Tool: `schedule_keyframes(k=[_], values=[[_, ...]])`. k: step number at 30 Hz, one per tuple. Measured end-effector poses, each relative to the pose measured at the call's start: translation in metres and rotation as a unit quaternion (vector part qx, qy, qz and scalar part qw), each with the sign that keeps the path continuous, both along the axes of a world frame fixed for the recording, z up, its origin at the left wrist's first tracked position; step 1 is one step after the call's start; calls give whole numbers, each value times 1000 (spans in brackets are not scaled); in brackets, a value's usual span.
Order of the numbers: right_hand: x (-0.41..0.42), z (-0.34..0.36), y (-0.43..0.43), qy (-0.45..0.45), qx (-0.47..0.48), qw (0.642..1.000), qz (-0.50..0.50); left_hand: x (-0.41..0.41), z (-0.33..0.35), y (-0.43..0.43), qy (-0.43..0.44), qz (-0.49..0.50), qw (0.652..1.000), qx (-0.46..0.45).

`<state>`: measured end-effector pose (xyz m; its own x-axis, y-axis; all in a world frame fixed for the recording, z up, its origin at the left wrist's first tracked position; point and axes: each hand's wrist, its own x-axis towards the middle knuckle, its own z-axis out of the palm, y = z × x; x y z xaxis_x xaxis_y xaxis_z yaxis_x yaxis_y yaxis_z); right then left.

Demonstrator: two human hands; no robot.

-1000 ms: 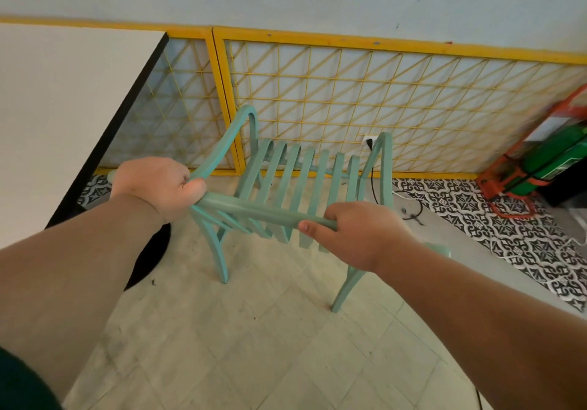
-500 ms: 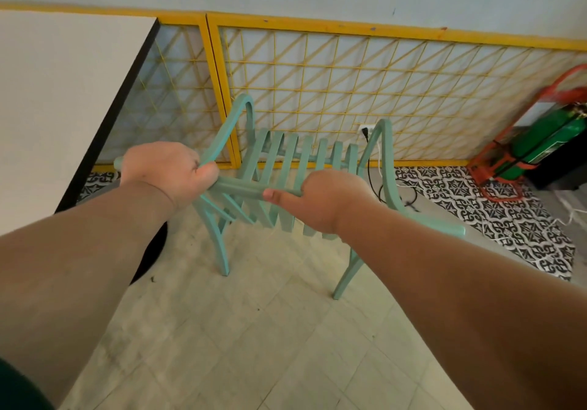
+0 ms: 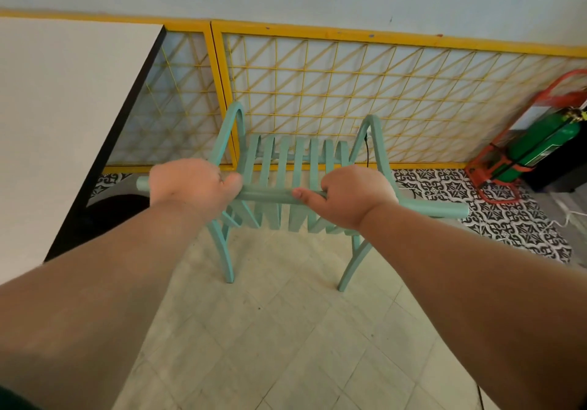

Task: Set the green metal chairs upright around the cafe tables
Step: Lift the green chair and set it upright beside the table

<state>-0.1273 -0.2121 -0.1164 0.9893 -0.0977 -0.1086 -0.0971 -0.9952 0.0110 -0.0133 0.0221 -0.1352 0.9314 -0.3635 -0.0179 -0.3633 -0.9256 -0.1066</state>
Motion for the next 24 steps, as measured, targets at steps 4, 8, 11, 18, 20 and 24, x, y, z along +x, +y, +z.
schedule_keyframes(k=[4,8,11,18,20,24], values=[[-3,-1,-16,9,-27,1000,11,-23,3,-12,15,28,999,2],[-5,-1,-29,13,-28,999,13,-37,3,-18,36,48,998,-17],[-6,0,-40,26,-32,999,21,-49,0,-26,45,59,997,-15],[-5,3,-63,39,-42,997,42,-68,7,-47,88,73,993,-22],[-4,2,-62,40,-38,997,45,-66,6,-46,93,80,992,-27],[-5,-1,-64,30,-34,998,45,-61,11,-41,129,24,991,9]])
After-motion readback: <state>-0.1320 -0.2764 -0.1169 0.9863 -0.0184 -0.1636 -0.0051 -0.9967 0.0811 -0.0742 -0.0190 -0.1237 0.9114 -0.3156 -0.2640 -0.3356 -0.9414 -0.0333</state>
